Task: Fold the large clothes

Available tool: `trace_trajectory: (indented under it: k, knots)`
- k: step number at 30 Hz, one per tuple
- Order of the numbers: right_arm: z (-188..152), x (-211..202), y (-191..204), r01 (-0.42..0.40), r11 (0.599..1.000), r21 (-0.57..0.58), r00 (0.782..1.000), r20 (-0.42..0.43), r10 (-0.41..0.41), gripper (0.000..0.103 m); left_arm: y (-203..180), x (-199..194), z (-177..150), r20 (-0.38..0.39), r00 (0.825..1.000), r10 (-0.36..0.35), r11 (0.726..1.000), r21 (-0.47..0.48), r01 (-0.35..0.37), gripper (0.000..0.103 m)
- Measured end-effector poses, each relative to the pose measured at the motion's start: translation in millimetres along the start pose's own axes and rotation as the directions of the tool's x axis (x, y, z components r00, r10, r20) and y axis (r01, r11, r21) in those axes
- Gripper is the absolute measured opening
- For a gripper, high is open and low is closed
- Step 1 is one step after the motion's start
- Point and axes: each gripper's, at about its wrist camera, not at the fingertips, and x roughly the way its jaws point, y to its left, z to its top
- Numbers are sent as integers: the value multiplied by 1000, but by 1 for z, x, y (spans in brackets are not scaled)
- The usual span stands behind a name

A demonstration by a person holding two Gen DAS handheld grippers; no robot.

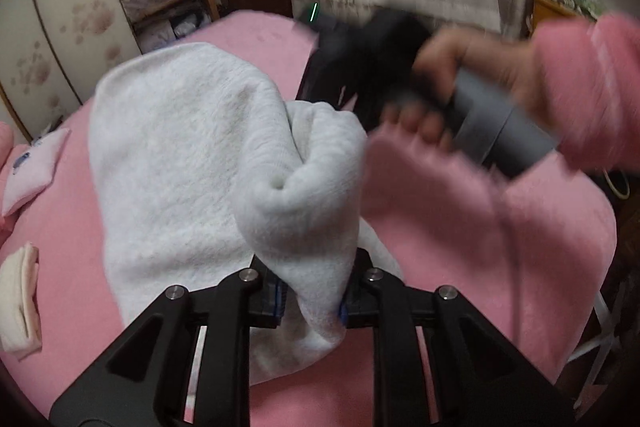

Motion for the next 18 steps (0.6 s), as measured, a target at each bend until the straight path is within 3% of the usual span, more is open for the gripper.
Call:
trace_trajectory:
  k: [2, 4, 6, 9, 12, 14, 16, 18]
  knots:
    - [1, -34, -12, -11, 1000, 25, 999, 41, 10, 3, -13, 29, 0, -62, 998, 16, 999, 43, -13, 16]
    - [4, -66, -15, -29, 999, 31, 997, 73, 26, 12, -27, 44, -2, -66, 997, 45, 995, 94, -39, 16]
    - [5, -83, -12, -15, 1000, 16, 996, 84, 13, 46, -31, 49, -6, -67, 997, 48, 993, 109, -40, 17]
    - [1, -77, 13, -24, 999, -29, 998, 62, 26, 51, -38, 65, -11, -147, 988, -39, 993, 105, 55, 18]
    - [-7, -45, 23, 39, 998, -39, 999, 4, -39, 51, -52, 82, -14, -213, 971, -107, 985, 109, 132, 19]
    - [-9, -28, 22, 126, 991, -48, 992, -16, -127, 50, -57, 84, -18, -195, 977, -80, 984, 140, 108, 19]
    - [-8, -17, 24, 139, 988, -62, 990, 4, -139, 34, -59, 81, -18, -178, 982, -58, 988, 132, 82, 21]
    - [-14, -16, 24, 167, 983, -74, 986, 32, -165, 2, -58, 73, -18, -174, 983, -51, 992, 103, 70, 21]
